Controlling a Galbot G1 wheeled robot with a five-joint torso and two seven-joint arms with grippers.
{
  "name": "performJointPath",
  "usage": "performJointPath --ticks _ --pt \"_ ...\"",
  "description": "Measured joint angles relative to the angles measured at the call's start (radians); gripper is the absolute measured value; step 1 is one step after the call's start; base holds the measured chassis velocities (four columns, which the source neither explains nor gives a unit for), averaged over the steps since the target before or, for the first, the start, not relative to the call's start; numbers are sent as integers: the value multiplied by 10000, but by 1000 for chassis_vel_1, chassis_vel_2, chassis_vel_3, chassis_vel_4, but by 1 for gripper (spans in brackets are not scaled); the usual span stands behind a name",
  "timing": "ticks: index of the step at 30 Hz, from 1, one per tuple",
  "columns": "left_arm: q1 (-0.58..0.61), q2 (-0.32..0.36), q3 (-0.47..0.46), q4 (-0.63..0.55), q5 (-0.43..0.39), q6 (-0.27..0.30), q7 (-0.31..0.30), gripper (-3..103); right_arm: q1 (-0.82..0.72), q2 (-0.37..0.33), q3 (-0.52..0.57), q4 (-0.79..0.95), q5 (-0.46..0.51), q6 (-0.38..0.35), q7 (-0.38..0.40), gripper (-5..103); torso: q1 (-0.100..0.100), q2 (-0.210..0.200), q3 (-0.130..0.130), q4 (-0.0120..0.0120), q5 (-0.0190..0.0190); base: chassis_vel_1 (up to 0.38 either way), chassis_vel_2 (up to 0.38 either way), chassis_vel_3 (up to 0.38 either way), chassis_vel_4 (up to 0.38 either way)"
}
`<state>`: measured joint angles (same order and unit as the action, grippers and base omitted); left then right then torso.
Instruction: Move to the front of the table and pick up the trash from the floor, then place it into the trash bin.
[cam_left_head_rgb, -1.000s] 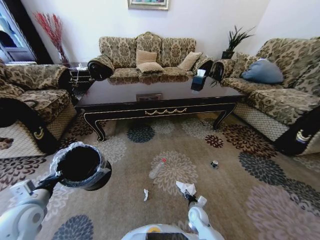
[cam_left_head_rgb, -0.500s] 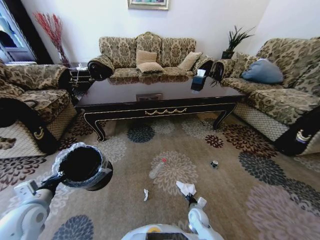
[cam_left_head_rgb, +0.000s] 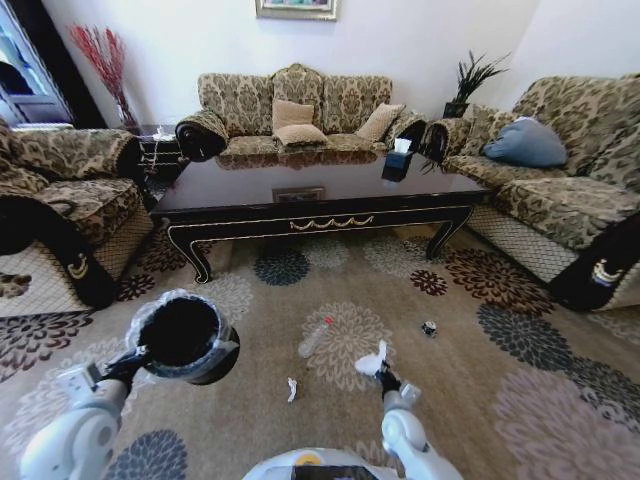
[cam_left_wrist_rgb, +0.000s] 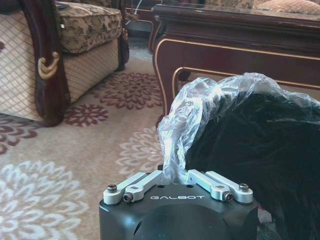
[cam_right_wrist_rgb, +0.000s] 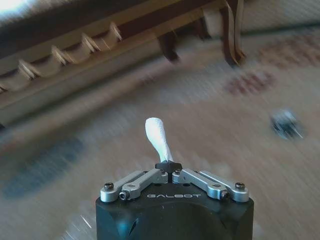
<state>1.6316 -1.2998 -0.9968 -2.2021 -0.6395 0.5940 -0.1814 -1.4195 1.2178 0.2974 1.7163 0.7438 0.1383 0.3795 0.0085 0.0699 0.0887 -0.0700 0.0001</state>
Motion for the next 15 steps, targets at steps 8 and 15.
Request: performJointPath --ticks 8,15 --pt "-585 -138 875 273 -141 93 -227 3 -28 -1347 -202 2109 594 389 -520 0 0 0 0 -2 5 0 0 0 0" --pt "-1261 -532 2228 828 118 215 -455 3 597 -3329 -708 3520 1220 1021 -1325 0 0 0 1 -2 2 0 0 0 0"
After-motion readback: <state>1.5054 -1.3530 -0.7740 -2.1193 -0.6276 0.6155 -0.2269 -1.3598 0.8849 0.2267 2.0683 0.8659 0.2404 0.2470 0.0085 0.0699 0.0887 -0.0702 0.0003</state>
